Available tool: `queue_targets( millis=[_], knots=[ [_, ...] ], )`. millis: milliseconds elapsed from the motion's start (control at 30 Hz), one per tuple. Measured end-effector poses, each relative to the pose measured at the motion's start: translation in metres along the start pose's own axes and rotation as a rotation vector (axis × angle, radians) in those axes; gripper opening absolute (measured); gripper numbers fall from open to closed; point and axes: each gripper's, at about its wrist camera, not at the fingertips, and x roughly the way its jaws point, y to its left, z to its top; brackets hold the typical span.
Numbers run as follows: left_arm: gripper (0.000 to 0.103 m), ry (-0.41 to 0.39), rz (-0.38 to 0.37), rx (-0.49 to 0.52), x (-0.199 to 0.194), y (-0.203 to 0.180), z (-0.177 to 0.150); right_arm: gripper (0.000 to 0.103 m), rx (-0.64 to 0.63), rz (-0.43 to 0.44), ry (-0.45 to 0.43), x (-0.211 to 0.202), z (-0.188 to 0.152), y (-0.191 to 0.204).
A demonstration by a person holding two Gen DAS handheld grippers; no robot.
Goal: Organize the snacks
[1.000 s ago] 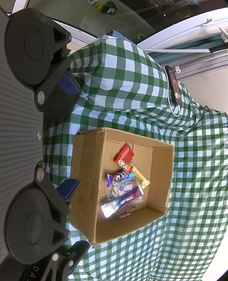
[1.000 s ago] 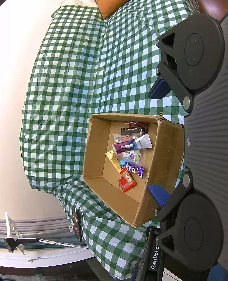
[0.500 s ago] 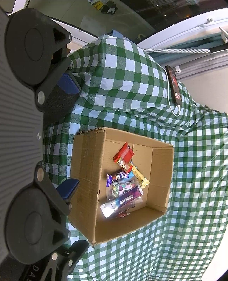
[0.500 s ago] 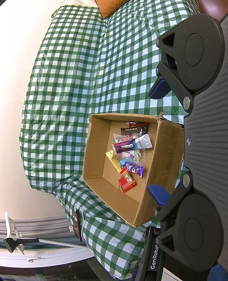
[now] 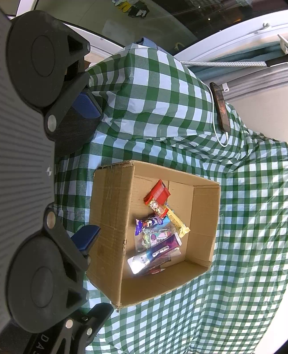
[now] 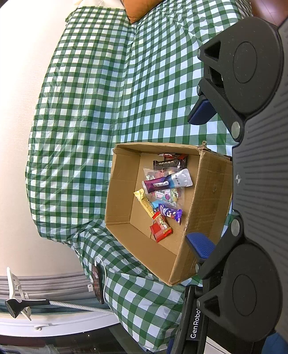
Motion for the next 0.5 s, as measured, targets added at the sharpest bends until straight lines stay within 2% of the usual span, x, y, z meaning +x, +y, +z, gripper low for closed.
queue_targets(
  millis=[500],
  knots=[
    [0.103, 0.003, 0.001, -0.005, 0.0005, 0.0012, 0.0, 0.103, -0.002, 0.002, -0.007, -0.0011, 0.0015, 0.0019]
  ],
)
